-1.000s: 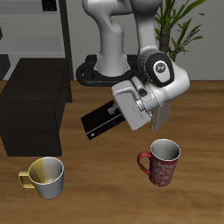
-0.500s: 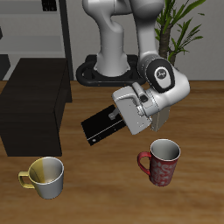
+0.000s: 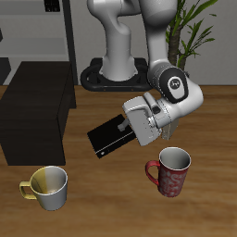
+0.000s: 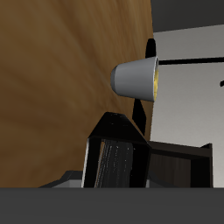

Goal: Black book top region shelf and red mug top shelf

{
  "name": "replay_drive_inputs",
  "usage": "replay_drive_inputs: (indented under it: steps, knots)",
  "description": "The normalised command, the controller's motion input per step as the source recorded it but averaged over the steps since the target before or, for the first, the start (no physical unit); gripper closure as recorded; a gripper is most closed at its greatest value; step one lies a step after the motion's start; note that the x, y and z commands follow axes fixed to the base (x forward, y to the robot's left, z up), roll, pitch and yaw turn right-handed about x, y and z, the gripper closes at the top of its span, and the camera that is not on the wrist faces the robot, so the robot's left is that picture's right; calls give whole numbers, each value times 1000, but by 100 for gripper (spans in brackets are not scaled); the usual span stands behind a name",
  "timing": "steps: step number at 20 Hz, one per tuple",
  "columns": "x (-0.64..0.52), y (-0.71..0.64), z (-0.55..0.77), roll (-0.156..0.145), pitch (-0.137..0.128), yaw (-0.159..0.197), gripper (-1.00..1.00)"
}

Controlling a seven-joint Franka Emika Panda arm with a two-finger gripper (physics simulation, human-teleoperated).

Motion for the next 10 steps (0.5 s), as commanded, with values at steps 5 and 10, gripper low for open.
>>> replay_drive_inputs:
  steps: [5, 10]
  knots:
    - [-90, 33, -35, -58, 67, -14, 100]
    - [-86, -74, -81, -52, 83, -20, 100]
